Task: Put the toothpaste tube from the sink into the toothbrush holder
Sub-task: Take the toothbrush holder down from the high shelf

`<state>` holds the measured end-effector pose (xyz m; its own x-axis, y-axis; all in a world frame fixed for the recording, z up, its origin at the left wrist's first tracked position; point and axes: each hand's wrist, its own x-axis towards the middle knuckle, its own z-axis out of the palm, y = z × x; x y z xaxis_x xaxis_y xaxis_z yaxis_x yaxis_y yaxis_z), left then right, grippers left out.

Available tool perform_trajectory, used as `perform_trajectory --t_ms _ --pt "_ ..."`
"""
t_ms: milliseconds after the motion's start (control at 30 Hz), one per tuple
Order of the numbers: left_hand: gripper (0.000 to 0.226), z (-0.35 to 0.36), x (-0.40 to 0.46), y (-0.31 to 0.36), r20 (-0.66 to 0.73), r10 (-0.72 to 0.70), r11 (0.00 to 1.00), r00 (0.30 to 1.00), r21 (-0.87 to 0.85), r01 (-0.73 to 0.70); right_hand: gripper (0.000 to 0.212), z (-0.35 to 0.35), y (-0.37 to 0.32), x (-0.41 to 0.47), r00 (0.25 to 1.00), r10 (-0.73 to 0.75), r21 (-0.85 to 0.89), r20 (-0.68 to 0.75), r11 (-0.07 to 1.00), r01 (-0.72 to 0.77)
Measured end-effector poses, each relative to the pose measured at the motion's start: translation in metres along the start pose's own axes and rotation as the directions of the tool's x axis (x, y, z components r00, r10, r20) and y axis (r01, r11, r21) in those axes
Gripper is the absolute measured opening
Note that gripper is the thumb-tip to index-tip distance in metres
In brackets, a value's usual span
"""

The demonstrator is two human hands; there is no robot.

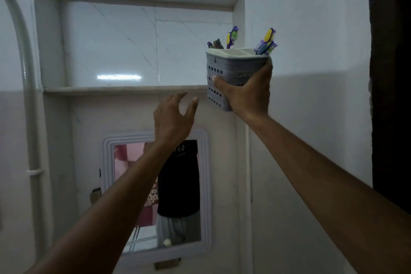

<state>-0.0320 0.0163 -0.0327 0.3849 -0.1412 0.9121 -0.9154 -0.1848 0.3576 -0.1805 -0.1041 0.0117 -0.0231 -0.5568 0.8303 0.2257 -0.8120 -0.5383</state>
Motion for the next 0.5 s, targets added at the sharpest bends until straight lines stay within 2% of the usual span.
perform_trajectory --t_ms 133,333,500 --pt "0.062 -0.008 -0.055 0.003 0.102 -0.023 1.0 0.995 0.013 0.022 0.137 -0.045 0.016 -0.056 0.998 0.013 0.035 0.056 0.999 -0.015" --pt "0.067 -0.013 -0.16 -0.009 0.268 -0.083 0.996 0.96 0.049 0.072 0.13 -0.088 0.064 -0.154 0.968 0.171 0.033 0.181 0.983 -0.18" --pt "0.06 -0.027 -0.269 -0.026 0.329 -0.283 0.957 0.901 0.155 0.244 0.122 -0.111 0.108 -0.244 0.908 0.333 -0.048 0.253 0.942 -0.332"
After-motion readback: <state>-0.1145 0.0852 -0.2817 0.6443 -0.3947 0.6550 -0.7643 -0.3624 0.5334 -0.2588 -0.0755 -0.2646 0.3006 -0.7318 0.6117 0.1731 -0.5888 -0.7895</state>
